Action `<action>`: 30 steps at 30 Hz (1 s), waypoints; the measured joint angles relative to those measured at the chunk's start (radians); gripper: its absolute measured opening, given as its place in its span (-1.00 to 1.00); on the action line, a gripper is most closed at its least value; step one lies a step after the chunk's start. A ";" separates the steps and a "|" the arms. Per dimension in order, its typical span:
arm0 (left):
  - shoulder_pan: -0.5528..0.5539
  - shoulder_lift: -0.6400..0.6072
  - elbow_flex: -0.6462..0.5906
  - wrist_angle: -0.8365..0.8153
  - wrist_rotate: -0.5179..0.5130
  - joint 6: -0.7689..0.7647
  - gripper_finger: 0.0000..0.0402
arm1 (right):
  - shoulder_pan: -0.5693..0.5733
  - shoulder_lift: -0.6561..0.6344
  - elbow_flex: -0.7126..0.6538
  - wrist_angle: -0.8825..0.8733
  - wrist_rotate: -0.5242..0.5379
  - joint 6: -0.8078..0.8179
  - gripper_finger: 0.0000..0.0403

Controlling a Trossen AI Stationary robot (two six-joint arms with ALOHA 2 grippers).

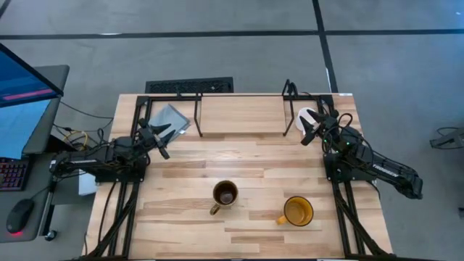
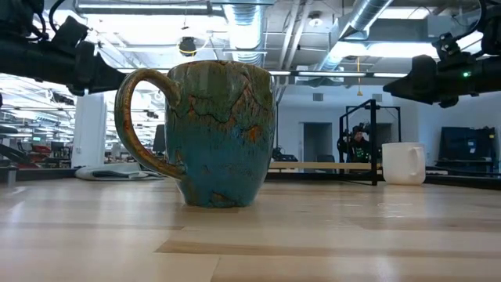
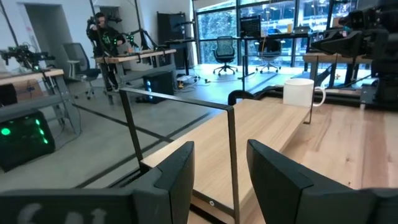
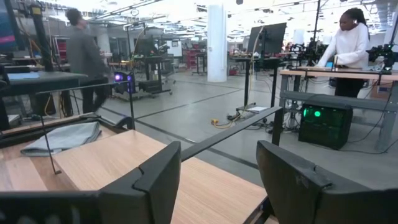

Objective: Stack small to large cups/mugs on shelf
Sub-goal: Put the white mug on the shelf

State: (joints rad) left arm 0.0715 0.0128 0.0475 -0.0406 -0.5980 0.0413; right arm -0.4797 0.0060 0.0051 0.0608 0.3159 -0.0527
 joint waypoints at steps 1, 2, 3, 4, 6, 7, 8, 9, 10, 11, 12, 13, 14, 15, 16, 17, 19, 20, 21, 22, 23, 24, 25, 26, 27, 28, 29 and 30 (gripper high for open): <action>0.000 0.000 0.000 0.000 0.000 -0.012 -0.31 | 0.000 0.000 0.000 0.000 0.000 0.000 0.16; 0.000 0.000 0.000 0.000 0.000 -0.023 -0.31 | 0.000 0.000 0.000 0.000 0.000 0.000 0.16; 0.000 0.000 0.000 0.000 0.000 -0.034 -0.31 | 0.000 0.000 0.000 0.000 0.000 0.000 0.16; 0.000 0.000 0.000 0.000 0.000 -0.044 -0.31 | 0.000 0.000 0.000 0.000 0.000 0.000 0.16; 0.000 0.000 0.000 0.000 0.000 -0.051 -0.31 | 0.003 0.000 0.000 0.000 0.000 0.001 0.16; 0.000 0.000 0.000 0.001 0.000 -0.052 -0.31 | 0.004 0.000 0.000 -0.001 0.000 0.001 0.16; 0.000 0.000 0.000 0.001 0.000 -0.052 -0.31 | 0.004 0.000 0.000 -0.001 -0.001 0.001 0.16; 0.000 0.000 0.000 0.001 0.000 -0.053 -0.31 | 0.004 0.000 0.000 -0.001 -0.001 0.001 0.16; 0.000 0.000 0.000 0.001 0.000 -0.053 -0.31 | 0.004 0.000 0.000 -0.001 -0.001 0.001 0.16; 0.000 0.000 0.000 0.001 0.000 -0.053 -0.31 | 0.004 0.000 0.000 -0.001 -0.001 0.001 0.16; 0.000 0.000 0.000 0.001 0.000 -0.053 -0.31 | 0.003 0.000 0.000 0.000 -0.001 0.001 0.16; 0.000 0.000 0.000 0.001 0.000 -0.053 -0.31 | 0.003 0.000 0.000 0.000 -0.001 0.000 0.16; 0.000 0.000 0.000 0.001 0.000 -0.053 -0.31 | 0.003 0.000 0.000 -0.001 -0.001 -0.001 0.16; 0.000 0.000 0.000 0.001 0.000 -0.053 -0.31 | 0.000 0.000 0.000 -0.001 -0.001 0.000 0.16; 0.000 0.000 0.000 0.001 0.000 -0.053 -0.31 | -0.001 0.000 0.000 -0.001 -0.001 0.000 0.16; 0.000 0.000 0.000 0.001 0.000 -0.053 -0.31 | -0.001 0.000 0.000 -0.001 -0.001 0.000 0.16; 0.000 0.000 0.000 0.001 0.000 -0.053 -0.31 | 0.000 0.000 0.000 0.000 -0.001 0.000 0.16; 0.000 0.000 0.000 0.001 0.000 -0.053 -0.31 | 0.000 0.000 0.000 0.006 0.000 0.000 0.16; 0.000 0.000 0.000 0.001 0.000 -0.053 -0.31 | 0.000 0.000 0.000 0.016 0.001 0.000 0.16; 0.000 0.000 0.000 0.001 0.000 -0.053 -0.31 | 0.000 0.000 0.000 0.030 0.002 0.000 0.16; 0.000 0.000 0.000 0.002 0.000 -0.053 -0.31 | 0.000 0.000 0.000 0.051 0.002 0.000 0.16; 0.000 0.000 0.000 0.002 0.000 -0.053 -0.31 | 0.000 0.000 0.000 0.080 0.002 0.000 0.16; 0.000 0.000 0.000 0.002 0.000 -0.053 -0.31 | 0.000 0.000 0.000 0.113 0.002 0.000 0.16; 0.000 0.000 0.000 0.002 0.000 -0.053 -0.31 | 0.000 0.000 0.001 0.148 0.003 0.000 0.16; 0.000 0.000 0.000 0.002 0.000 -0.053 -0.31 | 0.000 0.000 0.004 0.173 0.003 -0.001 0.16; 0.000 0.000 0.000 0.002 0.000 -0.053 -0.31 | 0.000 0.000 0.014 0.177 0.003 -0.010 0.16; 0.000 0.000 0.000 0.002 0.000 -0.053 -0.31 | 0.000 0.001 0.029 0.182 0.003 -0.028 0.16; 0.000 0.000 0.000 0.002 0.000 -0.053 -0.31 | 0.000 0.000 0.045 0.187 0.003 -0.053 0.16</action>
State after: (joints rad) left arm 0.0718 0.0132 0.0475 -0.0391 -0.5980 -0.0116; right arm -0.4801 0.0060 0.0504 0.2482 0.3191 -0.1056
